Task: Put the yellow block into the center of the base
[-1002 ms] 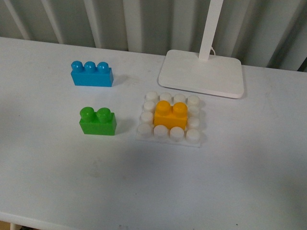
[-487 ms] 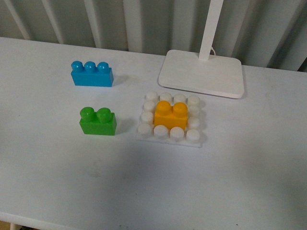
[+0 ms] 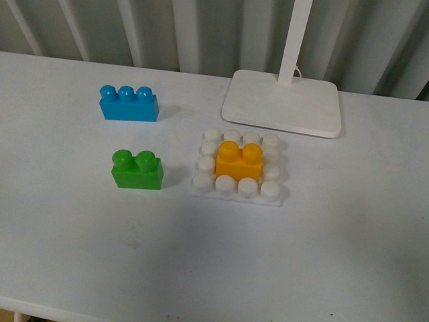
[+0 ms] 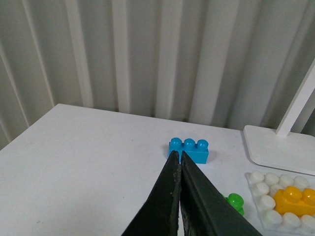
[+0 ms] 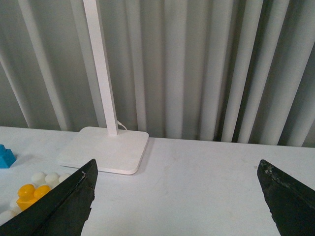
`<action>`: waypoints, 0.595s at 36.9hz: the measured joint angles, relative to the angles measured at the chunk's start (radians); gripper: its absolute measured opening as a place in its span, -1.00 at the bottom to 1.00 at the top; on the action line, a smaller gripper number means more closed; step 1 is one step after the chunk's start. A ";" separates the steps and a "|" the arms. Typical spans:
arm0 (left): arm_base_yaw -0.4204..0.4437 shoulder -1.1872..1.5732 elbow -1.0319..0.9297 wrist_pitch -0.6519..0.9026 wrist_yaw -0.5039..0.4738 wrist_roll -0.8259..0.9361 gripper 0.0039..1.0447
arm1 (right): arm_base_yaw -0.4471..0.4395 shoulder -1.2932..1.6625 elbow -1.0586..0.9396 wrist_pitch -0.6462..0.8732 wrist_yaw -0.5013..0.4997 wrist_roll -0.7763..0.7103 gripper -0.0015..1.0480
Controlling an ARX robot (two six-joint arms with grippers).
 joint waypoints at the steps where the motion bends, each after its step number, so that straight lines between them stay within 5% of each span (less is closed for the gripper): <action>1: 0.000 -0.014 0.000 -0.014 0.000 0.000 -0.93 | 0.000 0.000 0.000 0.000 0.000 0.000 0.82; 22: 0.000 -0.255 0.000 -0.262 0.000 0.000 -0.93 | 0.000 0.000 0.000 0.000 0.000 0.000 0.82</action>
